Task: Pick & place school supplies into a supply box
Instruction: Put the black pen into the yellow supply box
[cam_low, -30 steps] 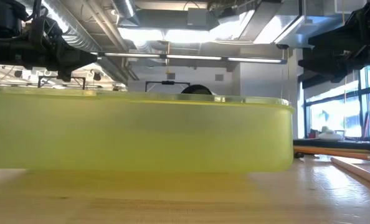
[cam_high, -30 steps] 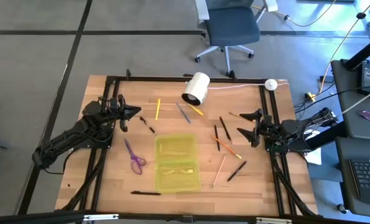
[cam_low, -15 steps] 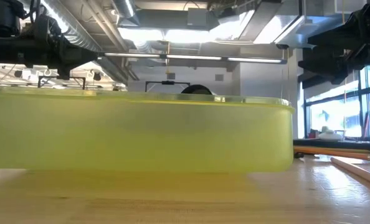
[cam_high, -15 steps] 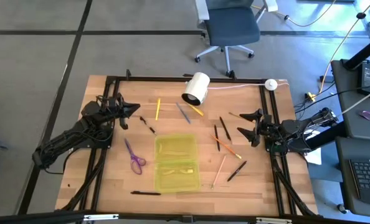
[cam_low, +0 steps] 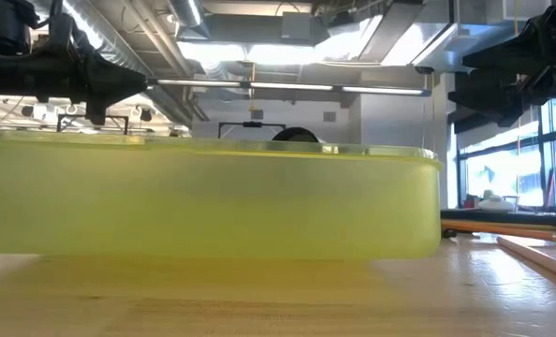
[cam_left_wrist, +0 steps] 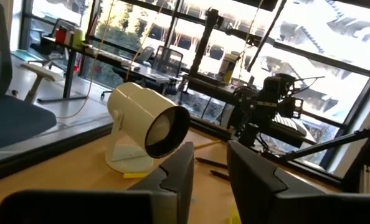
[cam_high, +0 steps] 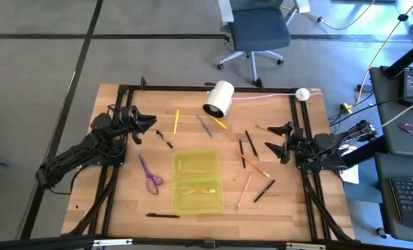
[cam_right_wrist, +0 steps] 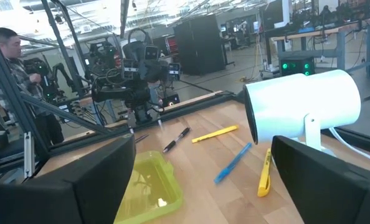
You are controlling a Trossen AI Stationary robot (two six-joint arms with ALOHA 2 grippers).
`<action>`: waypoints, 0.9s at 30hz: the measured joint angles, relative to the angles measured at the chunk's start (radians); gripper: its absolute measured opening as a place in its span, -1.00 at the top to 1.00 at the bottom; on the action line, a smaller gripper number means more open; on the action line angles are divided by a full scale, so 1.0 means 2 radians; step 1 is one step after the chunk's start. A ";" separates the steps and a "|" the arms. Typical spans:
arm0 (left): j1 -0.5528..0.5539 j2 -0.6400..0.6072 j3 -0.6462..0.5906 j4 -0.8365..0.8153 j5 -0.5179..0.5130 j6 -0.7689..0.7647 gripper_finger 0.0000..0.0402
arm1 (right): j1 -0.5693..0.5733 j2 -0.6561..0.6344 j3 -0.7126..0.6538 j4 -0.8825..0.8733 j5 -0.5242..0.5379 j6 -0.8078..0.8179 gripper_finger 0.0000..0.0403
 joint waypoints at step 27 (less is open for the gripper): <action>0.000 0.000 0.000 -0.012 -0.027 -0.033 0.25 | 0.000 0.000 0.000 0.000 0.000 0.002 -0.87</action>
